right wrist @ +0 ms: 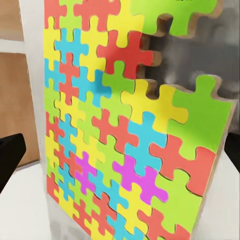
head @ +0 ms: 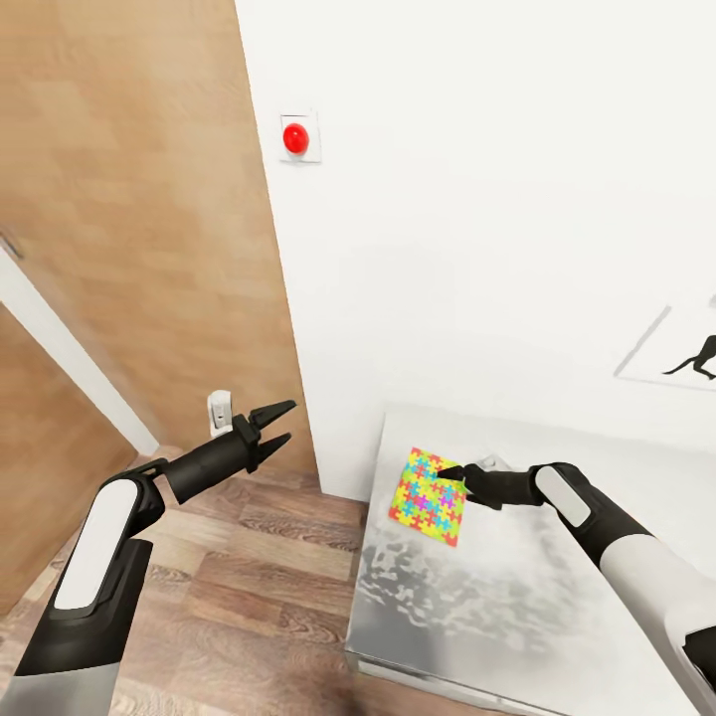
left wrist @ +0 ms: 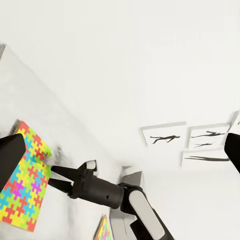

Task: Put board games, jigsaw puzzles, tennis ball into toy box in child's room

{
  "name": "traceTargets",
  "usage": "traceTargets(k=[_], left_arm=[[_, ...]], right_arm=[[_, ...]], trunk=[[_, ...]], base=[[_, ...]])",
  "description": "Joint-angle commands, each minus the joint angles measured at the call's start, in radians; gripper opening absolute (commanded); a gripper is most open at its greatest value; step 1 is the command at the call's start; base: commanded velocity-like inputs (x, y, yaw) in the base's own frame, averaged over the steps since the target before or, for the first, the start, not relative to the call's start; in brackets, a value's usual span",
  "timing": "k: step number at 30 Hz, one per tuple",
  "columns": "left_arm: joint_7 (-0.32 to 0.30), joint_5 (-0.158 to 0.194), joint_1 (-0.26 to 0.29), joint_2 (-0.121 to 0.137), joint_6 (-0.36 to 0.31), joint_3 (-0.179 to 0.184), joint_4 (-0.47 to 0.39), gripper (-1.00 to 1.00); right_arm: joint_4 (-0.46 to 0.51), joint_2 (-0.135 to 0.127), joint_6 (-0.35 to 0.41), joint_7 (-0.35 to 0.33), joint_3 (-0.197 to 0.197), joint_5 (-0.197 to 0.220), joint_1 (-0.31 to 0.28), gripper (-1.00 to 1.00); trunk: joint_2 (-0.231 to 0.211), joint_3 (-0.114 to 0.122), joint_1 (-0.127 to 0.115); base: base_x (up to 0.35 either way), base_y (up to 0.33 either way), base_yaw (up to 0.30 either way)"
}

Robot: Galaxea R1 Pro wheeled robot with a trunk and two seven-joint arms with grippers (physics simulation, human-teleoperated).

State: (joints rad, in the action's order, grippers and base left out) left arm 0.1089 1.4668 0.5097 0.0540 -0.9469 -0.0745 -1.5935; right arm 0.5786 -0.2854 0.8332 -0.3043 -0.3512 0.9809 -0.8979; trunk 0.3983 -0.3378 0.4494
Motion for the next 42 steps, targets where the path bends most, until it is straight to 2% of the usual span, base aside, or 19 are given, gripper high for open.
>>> traceTargets(k=[1,11,24,35,42], left_arm=[[0.010,0.010,0.001,0.000,-0.004,-0.001,0.000,1.00],[0.009,0.010,0.001,0.000,-0.004,-0.001,0.000,1.00],[0.009,0.010,0.001,0.000,-0.004,-0.001,0.000,1.00],[0.009,0.010,0.001,0.000,-0.004,-0.001,0.000,1.00],[0.009,0.010,0.001,0.000,-0.004,-0.001,0.000,1.00]], right_arm=[[0.000,-0.001,0.000,-0.007,-0.005,-0.007,-0.001,1.00],[0.000,0.000,-0.002,-0.006,-0.005,-0.007,0.000,1.00],[0.001,0.000,-0.001,-0.008,-0.005,-0.007,0.000,1.00],[0.000,0.002,0.005,-0.014,-0.005,-0.006,-0.001,1.00],[0.000,0.001,0.007,-0.016,-0.005,-0.005,-0.001,1.00]], trunk=[[0.002,-0.002,0.001],[0.002,-0.002,0.001],[0.002,-0.001,0.001],[0.002,0.002,0.001],[0.002,0.002,0.001]], base=[[0.000,0.000,0.159],[0.000,0.000,0.185],[0.000,0.000,0.036],[0.000,0.000,0.165],[0.000,0.000,0.040]])
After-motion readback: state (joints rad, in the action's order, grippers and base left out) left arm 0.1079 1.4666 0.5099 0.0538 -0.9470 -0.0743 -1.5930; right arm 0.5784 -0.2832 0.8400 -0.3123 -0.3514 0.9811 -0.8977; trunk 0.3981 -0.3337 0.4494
